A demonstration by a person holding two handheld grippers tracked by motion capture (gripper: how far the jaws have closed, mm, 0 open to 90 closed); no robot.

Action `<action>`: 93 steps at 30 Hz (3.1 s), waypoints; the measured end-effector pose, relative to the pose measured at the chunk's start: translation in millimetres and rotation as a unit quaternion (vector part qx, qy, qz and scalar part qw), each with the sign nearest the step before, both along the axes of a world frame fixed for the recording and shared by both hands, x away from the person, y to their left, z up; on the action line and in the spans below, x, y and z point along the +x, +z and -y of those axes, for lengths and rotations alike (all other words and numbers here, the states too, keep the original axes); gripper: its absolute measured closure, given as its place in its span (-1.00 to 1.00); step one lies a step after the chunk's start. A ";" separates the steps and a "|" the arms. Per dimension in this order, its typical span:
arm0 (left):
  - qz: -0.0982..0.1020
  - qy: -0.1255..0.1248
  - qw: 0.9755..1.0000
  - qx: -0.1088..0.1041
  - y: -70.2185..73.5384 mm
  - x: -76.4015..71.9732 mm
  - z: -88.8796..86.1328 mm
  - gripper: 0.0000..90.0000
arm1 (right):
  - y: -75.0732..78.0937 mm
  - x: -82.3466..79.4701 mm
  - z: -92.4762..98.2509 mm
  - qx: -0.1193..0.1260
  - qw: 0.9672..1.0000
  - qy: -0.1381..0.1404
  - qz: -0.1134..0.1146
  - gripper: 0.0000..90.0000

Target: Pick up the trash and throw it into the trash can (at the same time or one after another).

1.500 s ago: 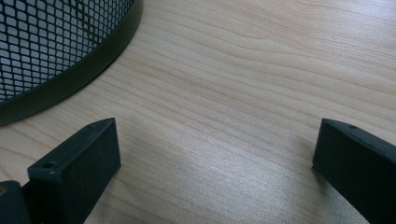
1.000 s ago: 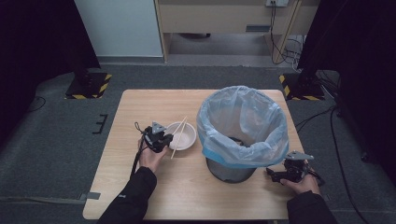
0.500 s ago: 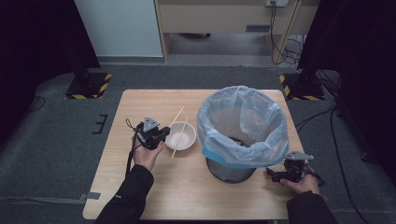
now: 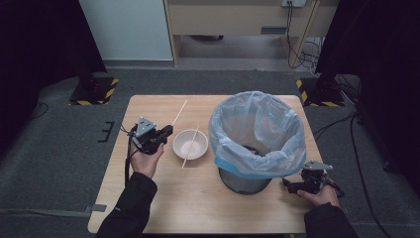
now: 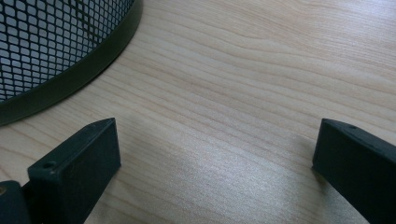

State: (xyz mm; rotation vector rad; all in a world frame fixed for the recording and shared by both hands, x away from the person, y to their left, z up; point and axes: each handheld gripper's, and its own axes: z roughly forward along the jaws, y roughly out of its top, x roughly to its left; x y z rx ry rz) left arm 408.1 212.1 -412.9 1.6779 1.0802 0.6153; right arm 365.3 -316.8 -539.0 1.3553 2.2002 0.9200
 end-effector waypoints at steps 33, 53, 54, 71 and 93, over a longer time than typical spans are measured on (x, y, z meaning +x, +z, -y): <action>0.128 -0.017 0.990 -0.063 74.7 -37.7 -6.3 0.90 | 0.0 0.0 0.0 0.000 1.000 0.000 0.000 -0.98; 0.175 -0.050 0.979 -0.096 108.9 -57.5 5.4 0.90 | 0.0 0.0 0.0 0.000 1.000 0.000 0.000 -0.98; 0.177 -0.052 0.978 -0.098 110.7 -58.5 6.7 0.90 | 0.0 0.0 0.0 0.000 1.000 0.000 0.000 -0.98; 0.195 -0.103 0.970 -0.103 136.4 -57.3 54.0 0.90 | 0.0 0.1 0.0 0.000 1.000 0.000 0.000 -0.98; 0.190 -0.163 0.962 -0.106 144.3 -52.6 121.0 0.90 | 0.0 0.1 0.0 0.000 1.000 0.000 0.000 -0.98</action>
